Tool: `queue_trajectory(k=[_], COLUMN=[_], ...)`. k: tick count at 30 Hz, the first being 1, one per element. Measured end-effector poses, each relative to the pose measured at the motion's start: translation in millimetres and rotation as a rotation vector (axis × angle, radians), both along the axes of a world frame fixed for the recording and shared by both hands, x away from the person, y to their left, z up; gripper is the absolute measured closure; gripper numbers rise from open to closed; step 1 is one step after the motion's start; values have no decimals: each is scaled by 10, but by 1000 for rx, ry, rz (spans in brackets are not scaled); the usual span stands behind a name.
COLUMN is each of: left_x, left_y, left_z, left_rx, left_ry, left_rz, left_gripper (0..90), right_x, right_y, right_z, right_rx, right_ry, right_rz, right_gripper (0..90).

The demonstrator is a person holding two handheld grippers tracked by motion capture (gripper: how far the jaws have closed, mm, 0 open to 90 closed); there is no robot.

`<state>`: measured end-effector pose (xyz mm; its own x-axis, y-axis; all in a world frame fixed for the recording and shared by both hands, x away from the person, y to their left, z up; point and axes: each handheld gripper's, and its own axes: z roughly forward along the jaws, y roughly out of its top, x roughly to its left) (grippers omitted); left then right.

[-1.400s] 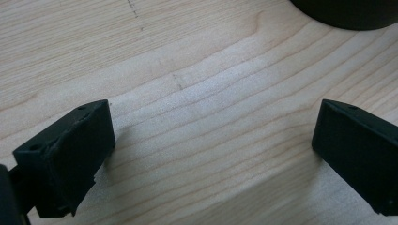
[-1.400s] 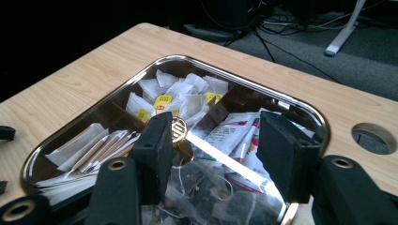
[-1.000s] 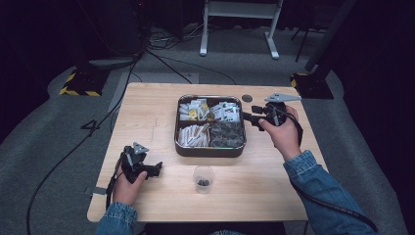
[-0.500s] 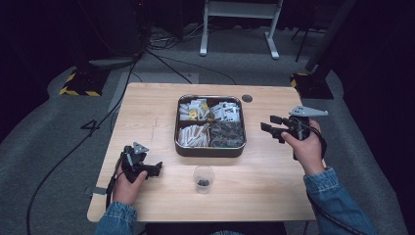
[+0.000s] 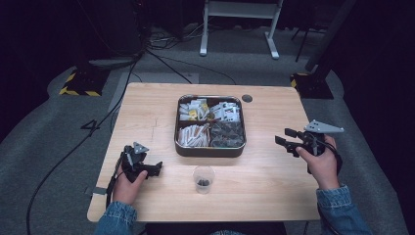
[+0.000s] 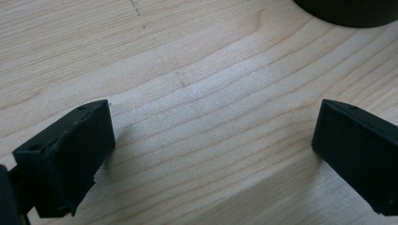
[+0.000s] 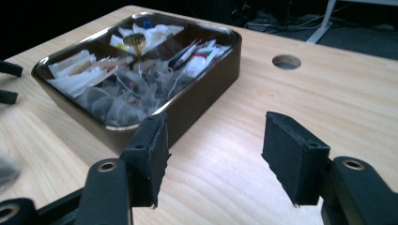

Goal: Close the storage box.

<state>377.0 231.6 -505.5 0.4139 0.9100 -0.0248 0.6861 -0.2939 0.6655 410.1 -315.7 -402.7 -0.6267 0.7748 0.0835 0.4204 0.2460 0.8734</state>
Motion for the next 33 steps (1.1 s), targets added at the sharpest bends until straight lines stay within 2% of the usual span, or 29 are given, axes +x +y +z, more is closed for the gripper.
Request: queue_trajectory(k=[8,11,14,16,18,22,28,33], left_x=[2,6,8,9,9,13,15,15], left_y=[-2,-1,-1,0,0,1,2,2], left_z=[-1,1,1,1,2,3,3,4], left_rx=[-3,0,0,0,1,1,5,5], left_ry=[1,2,2,3,3,5,2,2], left_rz=[0,-1,-2,-3,-4,-5,-5,-5], left_gripper=[0,0,0,0,0,0,0,0], right_x=[-18,-25,-36,-40,-40,-31,-44,-62], right_y=[-105,-126,-137,-137,-143,-166,-207,-206], right_z=[-258,-375,-520,-618,-707,-846,-928,-962], right_rx=[-44,-47,-45,-78,-111,-126,-111,-145], right_ry=[44,62,44,37,53,94,138,140], right_rz=[-31,-33,-16,-8,-4,-18,-44,-25], right_gripper=[413,410,390,386,379,365,322,289])
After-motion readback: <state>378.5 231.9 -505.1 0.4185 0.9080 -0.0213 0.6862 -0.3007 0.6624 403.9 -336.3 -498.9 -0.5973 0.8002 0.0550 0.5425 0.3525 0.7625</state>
